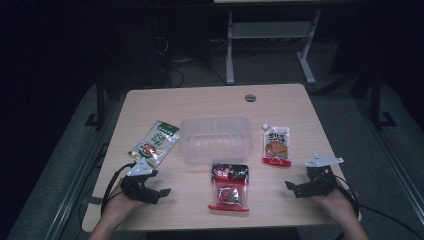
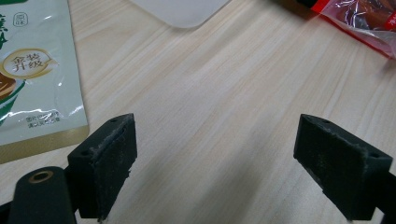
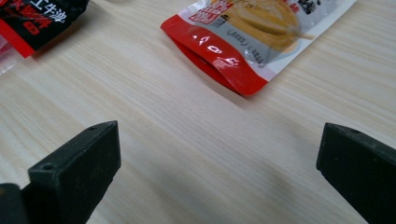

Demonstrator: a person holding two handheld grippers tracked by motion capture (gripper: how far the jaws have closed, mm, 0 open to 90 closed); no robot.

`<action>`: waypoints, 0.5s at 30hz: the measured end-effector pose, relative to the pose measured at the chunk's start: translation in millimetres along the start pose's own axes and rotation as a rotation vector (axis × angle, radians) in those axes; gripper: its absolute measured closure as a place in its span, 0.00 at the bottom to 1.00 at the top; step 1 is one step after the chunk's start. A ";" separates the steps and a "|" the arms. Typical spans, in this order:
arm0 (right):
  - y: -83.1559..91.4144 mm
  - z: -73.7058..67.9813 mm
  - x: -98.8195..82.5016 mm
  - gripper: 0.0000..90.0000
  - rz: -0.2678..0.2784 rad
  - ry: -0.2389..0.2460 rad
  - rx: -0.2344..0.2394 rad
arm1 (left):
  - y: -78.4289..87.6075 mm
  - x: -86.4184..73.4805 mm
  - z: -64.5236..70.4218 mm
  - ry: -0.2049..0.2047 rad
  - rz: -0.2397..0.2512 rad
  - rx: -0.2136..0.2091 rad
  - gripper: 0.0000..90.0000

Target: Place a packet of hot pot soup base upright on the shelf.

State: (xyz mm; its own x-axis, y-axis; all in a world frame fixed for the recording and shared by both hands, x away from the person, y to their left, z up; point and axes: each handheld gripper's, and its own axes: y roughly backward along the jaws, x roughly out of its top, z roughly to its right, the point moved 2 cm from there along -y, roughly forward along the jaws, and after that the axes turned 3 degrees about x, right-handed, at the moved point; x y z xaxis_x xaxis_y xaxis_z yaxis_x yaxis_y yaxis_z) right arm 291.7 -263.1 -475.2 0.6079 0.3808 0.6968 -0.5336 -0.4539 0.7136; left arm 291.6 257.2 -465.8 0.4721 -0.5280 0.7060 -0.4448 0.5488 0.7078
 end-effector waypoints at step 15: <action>8.3 -3.1 1.6 0.13 -0.002 -0.020 0.032 | 1.9 1.6 0.9 0.030 0.010 -0.009 0.14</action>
State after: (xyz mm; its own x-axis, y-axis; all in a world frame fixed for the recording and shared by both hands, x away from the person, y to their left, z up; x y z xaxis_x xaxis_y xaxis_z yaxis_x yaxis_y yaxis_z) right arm 286.5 -263.7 -468.0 0.6212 0.3654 0.6933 -0.5131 -0.4791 0.7122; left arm 290.8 256.8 -463.4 0.4903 -0.5030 0.7118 -0.4429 0.5596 0.7005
